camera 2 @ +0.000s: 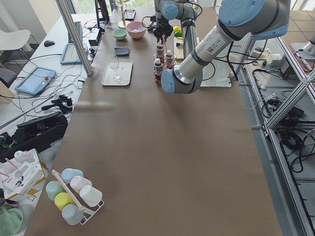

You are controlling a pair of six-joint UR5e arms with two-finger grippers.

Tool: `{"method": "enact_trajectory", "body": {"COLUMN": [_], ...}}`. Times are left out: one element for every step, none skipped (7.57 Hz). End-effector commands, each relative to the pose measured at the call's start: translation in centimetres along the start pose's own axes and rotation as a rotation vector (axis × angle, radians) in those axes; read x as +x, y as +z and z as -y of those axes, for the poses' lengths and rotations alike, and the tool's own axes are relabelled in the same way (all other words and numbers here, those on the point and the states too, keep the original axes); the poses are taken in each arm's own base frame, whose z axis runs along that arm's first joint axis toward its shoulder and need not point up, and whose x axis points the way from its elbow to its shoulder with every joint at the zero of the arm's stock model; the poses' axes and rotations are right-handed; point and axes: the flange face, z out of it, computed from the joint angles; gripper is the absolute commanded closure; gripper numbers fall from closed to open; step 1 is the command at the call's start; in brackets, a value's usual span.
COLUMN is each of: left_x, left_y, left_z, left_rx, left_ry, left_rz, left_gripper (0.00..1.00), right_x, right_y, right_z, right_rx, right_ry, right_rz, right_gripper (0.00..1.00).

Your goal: Take tea from basket to plate

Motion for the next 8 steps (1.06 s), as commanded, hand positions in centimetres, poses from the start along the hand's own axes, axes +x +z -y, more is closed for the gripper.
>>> {"method": "enact_trajectory", "body": {"left_x": [0.0,-0.1,-0.1,-0.1,-0.2,-0.1,-0.1,-0.1], "left_y": [0.0,0.1,0.1,0.1,0.1,0.2,0.2,0.2], "left_z": [0.0,0.0,0.0,0.0,-0.1,-0.1,-0.1,-0.1], "left_rx": [0.000,0.000,0.000,0.001,0.002,0.003,0.003,0.003], "left_ry": [0.000,0.001,0.001,0.001,0.001,0.001,0.001,0.001], "left_rz": [0.001,0.002,0.002,0.002,0.003,0.004,0.004,0.004], "left_gripper": [1.00,1.00,1.00,1.00,1.00,1.00,1.00,1.00], "right_x": [-0.2,0.0,0.2,1.1,1.5,1.7,1.7,1.7], "right_y": [-0.4,-0.4,-0.4,-1.1,-1.3,-1.5,-1.5,-1.6], "right_z": [-0.3,-0.5,-0.5,-0.4,-0.4,-0.4,-0.4,-0.4], "right_rx": [0.003,0.000,-0.003,0.002,0.002,0.002,0.003,0.003], "right_ry": [-0.018,-0.037,-0.039,-0.032,-0.028,-0.025,-0.023,-0.021], "right_rz": [0.007,0.003,0.000,-0.013,-0.012,-0.014,-0.010,-0.011], "right_gripper": [1.00,1.00,1.00,1.00,1.00,1.00,1.00,1.00]}}
